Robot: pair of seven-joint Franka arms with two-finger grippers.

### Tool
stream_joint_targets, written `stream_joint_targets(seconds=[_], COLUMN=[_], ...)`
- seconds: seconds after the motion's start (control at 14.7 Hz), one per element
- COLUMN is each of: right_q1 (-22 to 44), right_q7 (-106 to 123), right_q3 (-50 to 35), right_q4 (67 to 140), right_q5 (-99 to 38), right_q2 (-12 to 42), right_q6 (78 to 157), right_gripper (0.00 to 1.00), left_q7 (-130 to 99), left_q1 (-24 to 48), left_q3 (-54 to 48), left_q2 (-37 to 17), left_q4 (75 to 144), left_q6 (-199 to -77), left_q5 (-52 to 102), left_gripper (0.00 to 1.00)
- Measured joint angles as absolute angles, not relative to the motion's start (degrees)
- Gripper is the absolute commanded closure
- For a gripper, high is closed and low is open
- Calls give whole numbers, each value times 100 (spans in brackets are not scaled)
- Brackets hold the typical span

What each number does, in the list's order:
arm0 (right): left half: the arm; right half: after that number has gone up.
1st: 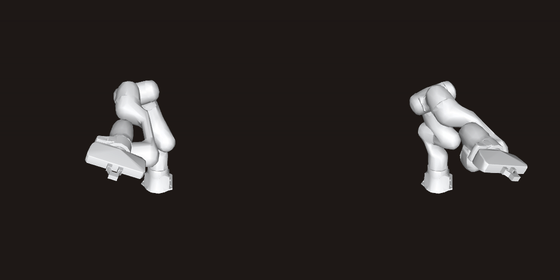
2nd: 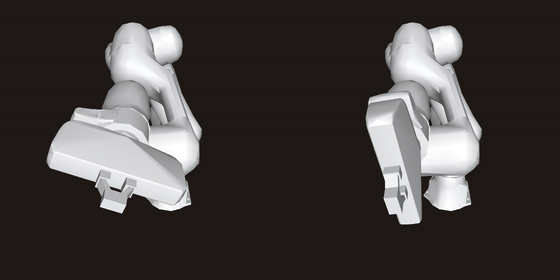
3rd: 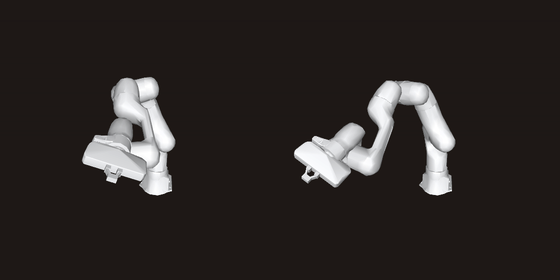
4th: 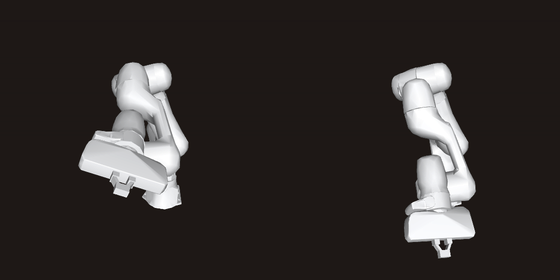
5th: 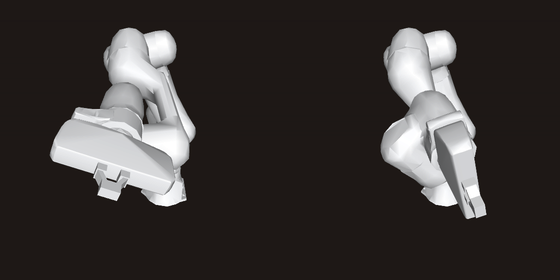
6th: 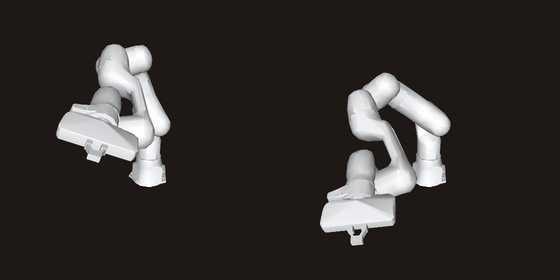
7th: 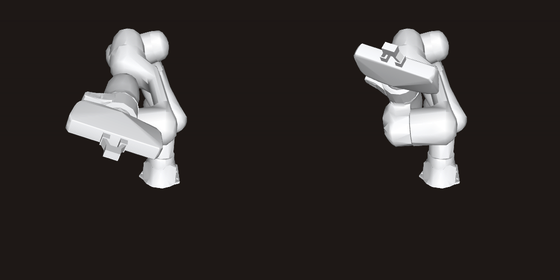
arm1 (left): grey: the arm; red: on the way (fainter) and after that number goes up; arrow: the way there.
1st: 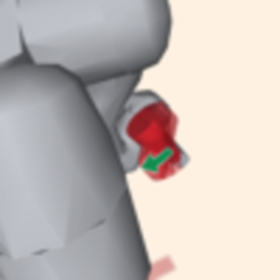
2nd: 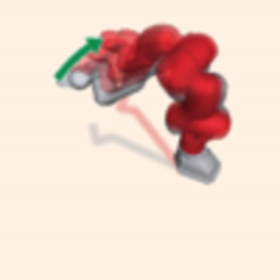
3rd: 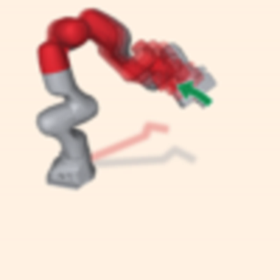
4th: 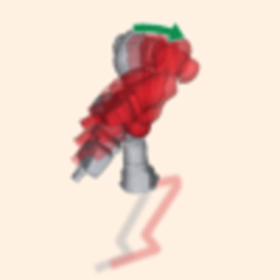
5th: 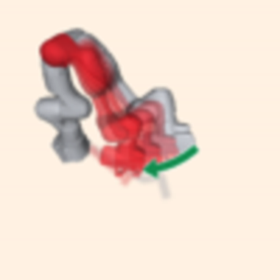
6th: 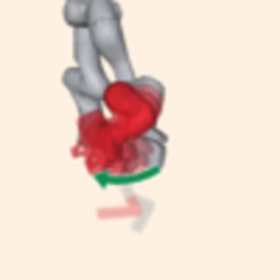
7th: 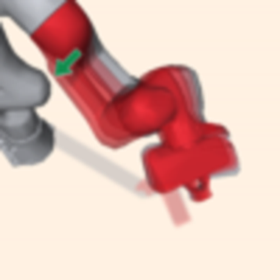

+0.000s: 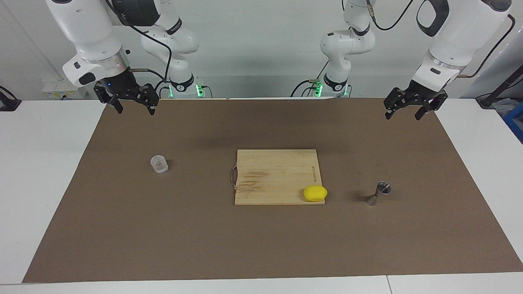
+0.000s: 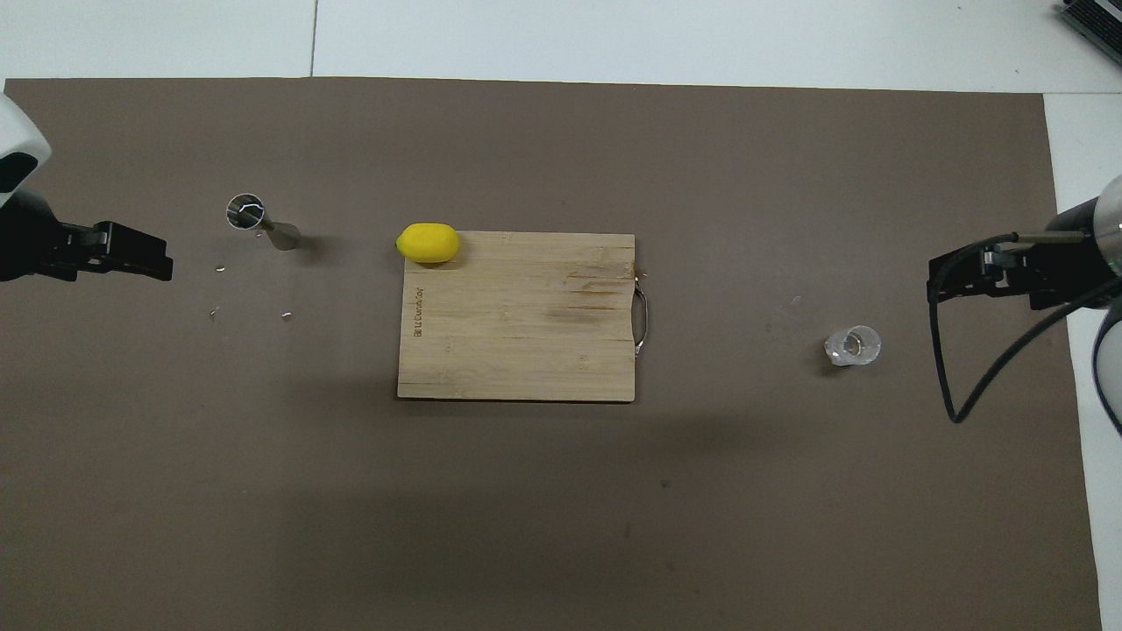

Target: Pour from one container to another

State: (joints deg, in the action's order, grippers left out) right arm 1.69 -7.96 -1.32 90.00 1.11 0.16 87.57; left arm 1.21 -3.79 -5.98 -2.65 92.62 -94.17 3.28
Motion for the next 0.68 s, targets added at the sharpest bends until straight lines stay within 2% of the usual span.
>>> stream_joint_targets(seconds=[0.27, 0.48, 0.68], right_q1=[169, 169, 169], right_q7=[-796, -796, -796], right_q3=[-132, -132, -132], right_q4=[9001, 9002, 9002], right_q5=[111, 111, 111], right_q2=[16, 16, 16], right_q6=[8757, 8757, 8757], right_gripper=[0, 0, 0], left_q7=[134, 139, -226], left_q1=[-846, -891, -873], left_q3=[-353, 197, 916], left_q2=[-962, -1377, -1680], left_q4=[9303, 9418, 9697], left_q6=[-9495, -9495, -9491], left_q5=[1024, 1671, 2938], left_gripper=[0, 0, 0])
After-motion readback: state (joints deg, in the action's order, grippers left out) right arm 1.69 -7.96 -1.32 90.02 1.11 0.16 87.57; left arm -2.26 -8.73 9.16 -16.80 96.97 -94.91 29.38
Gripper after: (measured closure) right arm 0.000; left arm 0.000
